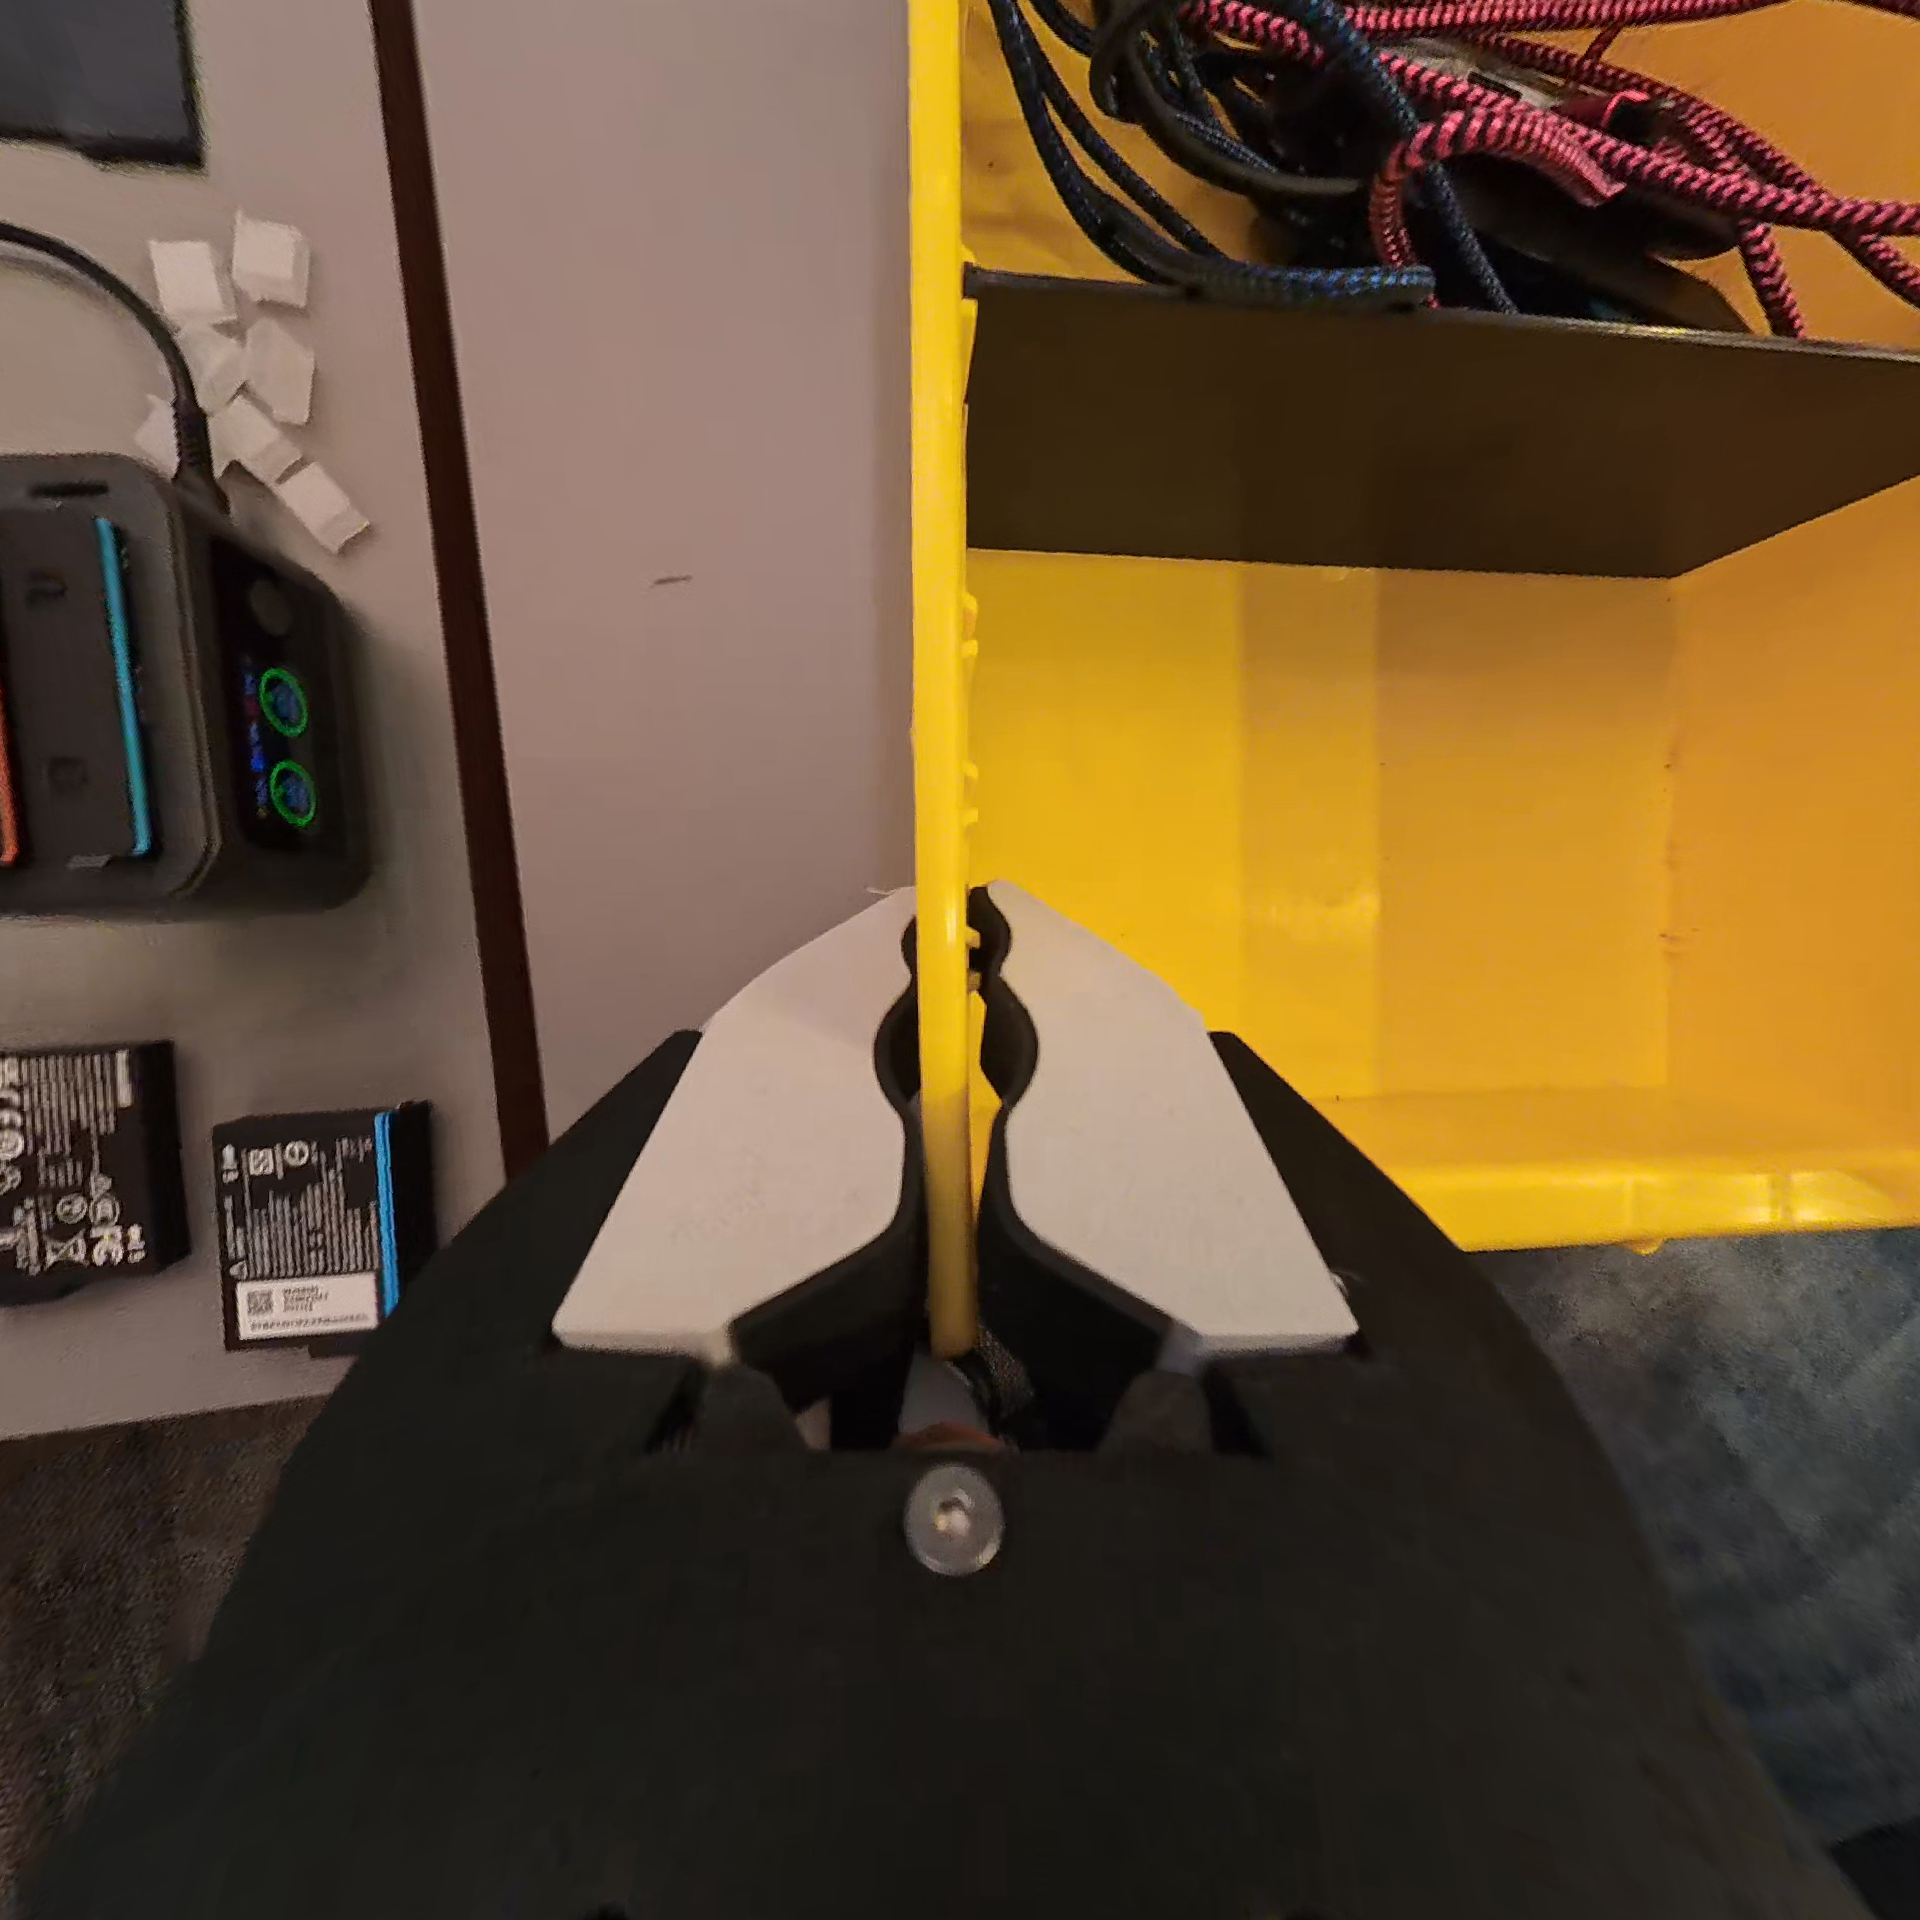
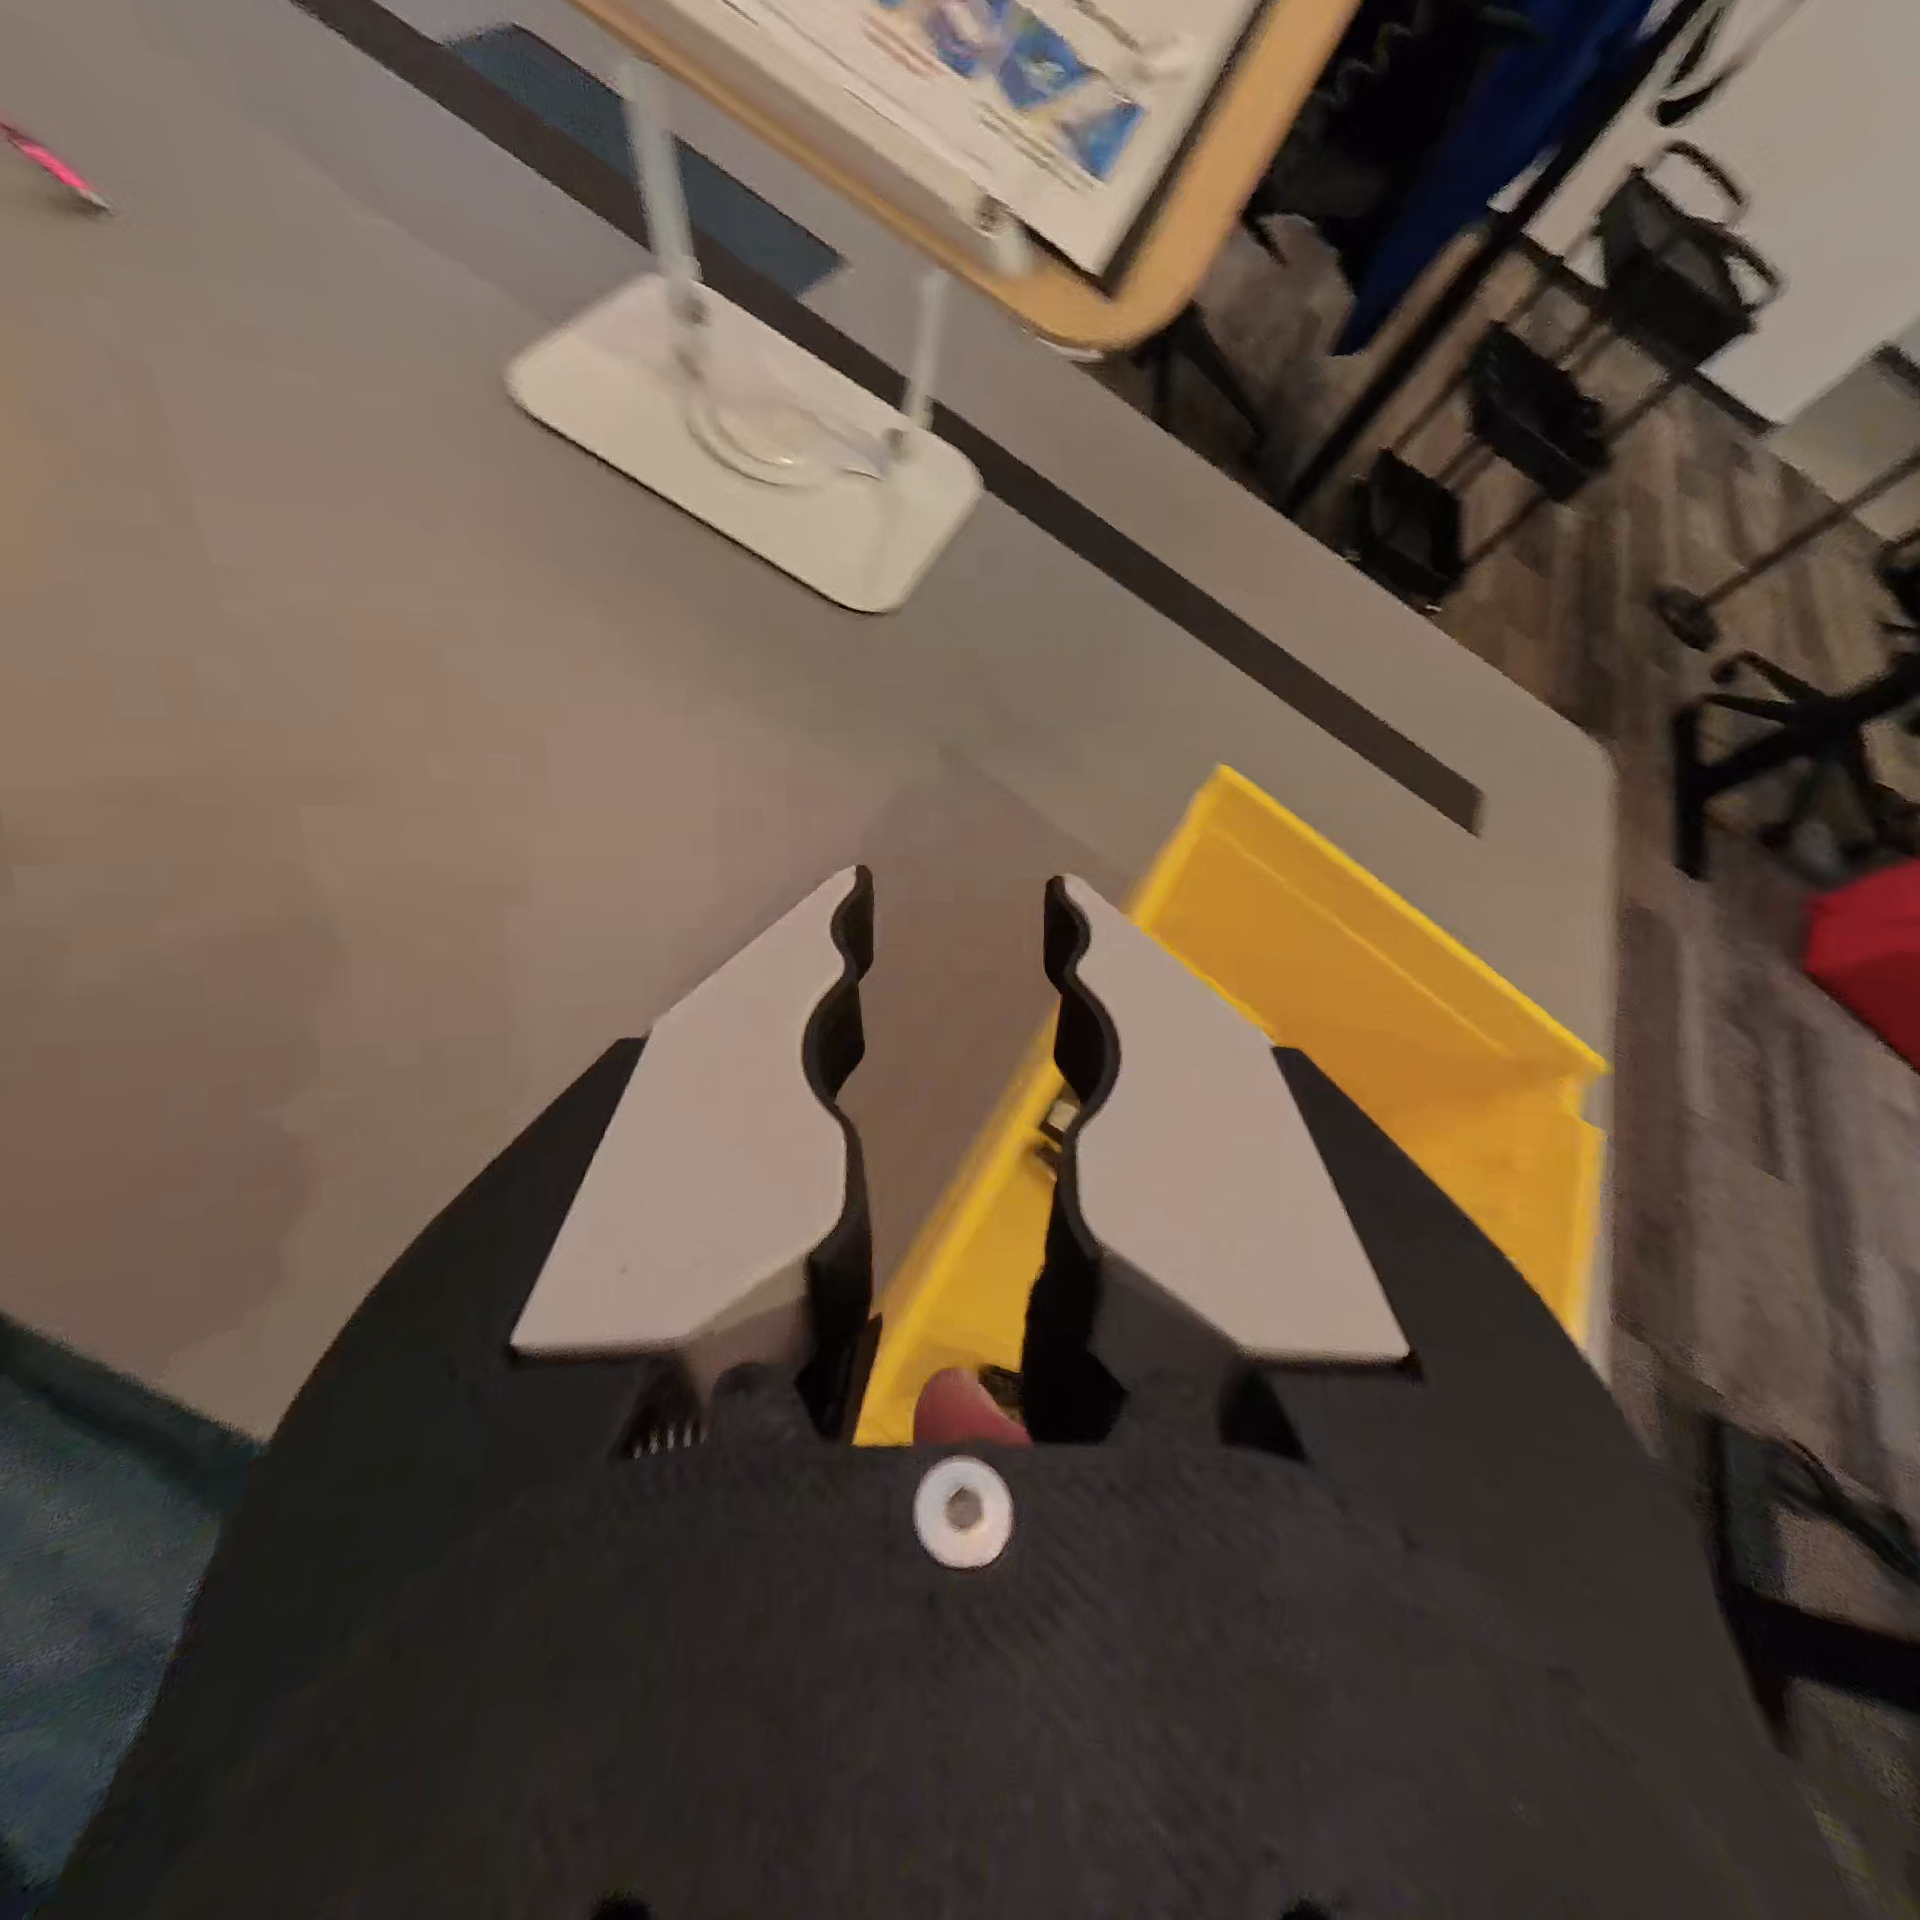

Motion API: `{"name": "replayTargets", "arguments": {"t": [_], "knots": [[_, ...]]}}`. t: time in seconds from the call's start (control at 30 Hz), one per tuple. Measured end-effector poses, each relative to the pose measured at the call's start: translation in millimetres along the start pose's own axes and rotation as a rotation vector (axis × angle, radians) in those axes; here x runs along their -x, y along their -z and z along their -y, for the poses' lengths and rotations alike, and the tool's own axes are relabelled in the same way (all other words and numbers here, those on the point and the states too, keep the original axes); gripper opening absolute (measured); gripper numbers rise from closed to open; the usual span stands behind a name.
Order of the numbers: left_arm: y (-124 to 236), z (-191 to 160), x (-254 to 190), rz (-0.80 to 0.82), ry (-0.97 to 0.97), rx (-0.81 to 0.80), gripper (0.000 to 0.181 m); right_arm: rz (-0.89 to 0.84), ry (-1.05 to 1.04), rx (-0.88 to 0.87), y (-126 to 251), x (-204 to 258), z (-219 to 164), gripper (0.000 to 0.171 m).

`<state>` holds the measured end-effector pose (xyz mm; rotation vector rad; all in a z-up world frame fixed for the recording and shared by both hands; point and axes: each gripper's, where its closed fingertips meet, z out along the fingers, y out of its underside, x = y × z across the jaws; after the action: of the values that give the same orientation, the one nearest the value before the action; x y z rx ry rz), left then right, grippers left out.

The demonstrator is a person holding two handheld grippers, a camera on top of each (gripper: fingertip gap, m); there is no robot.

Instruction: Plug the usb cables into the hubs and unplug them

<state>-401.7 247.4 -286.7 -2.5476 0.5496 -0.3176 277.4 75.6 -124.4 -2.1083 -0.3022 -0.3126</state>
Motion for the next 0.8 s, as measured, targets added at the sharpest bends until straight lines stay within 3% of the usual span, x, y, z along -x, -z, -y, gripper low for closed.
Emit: {"name": "replayTargets", "arguments": {"t": [0.3, 0.43, 0.5, 0.6, 0.7, 0.8], "knots": [[10, -11, 16, 0.014, 0.087, -0.052, 0.005, 0.361, -0.017, -0.053, -24, 149, 27, 0.033], [35, 9, 16, 0.011, 0.081, -0.16, 0.033, 0.448, -0.01, -0.032, -28, 195, 22, 0.036], [55, 33, 8, 0.027, -0.004, -0.246, 0.047, 0.508, -0.037, -0.052, -25, 219, 24, 0.036], [67, 64, -31, -0.019, -0.223, -0.281, 0.046, 0.564, -0.041, -0.075, -27, 249, 22, 0.035], [50, 82, -64, -0.017, -0.506, -0.183, 0.046, 0.597, 0.027, -0.037, -37, 275, 10, 0.035], [20, 99, -81, -0.028, -0.65, -0.048, 0.053, 0.621, 0.093, -0.008, -44, 294, -1, 0.034]]}}
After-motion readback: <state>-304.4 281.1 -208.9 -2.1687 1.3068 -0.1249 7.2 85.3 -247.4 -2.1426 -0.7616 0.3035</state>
